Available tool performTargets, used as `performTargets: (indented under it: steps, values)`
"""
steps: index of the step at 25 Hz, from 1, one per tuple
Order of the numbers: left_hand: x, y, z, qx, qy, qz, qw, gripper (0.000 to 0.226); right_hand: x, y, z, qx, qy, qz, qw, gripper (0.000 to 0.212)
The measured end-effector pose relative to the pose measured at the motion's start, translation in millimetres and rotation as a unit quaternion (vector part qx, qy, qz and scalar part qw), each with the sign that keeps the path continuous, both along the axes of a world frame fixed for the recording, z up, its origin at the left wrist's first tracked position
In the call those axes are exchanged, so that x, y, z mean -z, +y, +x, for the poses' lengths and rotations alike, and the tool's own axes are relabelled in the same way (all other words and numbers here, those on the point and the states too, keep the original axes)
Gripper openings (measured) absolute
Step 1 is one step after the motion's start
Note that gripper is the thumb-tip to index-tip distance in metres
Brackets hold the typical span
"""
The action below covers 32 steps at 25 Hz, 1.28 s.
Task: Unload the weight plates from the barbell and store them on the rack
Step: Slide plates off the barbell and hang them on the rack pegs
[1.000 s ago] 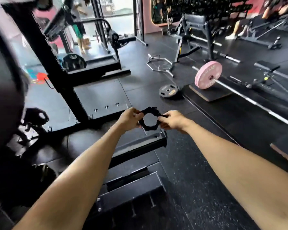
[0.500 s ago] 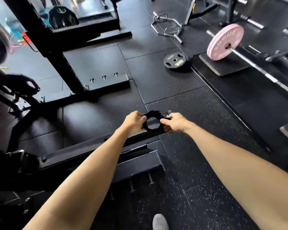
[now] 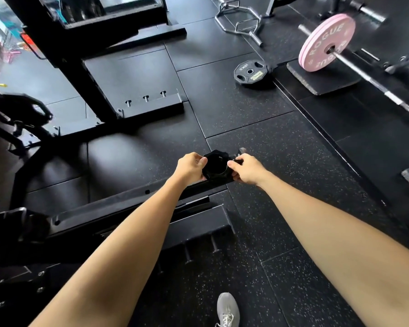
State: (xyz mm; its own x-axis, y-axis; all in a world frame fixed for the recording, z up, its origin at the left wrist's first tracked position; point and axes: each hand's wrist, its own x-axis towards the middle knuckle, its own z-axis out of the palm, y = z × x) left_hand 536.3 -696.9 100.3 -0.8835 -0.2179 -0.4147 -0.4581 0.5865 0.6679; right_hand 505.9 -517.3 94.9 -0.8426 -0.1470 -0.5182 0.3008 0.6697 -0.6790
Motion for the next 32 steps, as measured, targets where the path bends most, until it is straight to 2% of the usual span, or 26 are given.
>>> performTargets:
  steps: [3,6,12,21,27,32]
  values:
    - [-2.3,0.1,12.3,-0.009,0.024,-0.023,0.999,0.038,-7.7,4.7,8.0,0.008,0.025,0.03,0.999,0.06]
    - [-10.9,-9.2,28.1,0.002,0.056,-0.07,0.996,0.047,-21.7,14.0,19.5,-0.016,0.101,0.064,0.993,0.06]
    - [-62.6,-17.5,90.7,0.026,0.092,-0.083,0.992,0.065,-75.3,21.6,79.7,-0.079,0.211,0.092,0.97,0.06]
    - [-147.9,-12.3,243.4,0.052,0.214,-0.11,0.969,0.068,-157.7,30.3,236.4,-0.094,0.283,0.061,0.953,0.069]
    - [-194.1,-5.1,342.3,0.075,0.254,-0.101,0.959,0.067,-210.0,41.1,347.0,-0.104,0.311,0.069,0.942,0.072]
    - [-229.5,-1.8,414.9,0.051,0.283,-0.103,0.952,0.069,-246.4,45.5,414.2,-0.127,0.329,0.07,0.933,0.08]
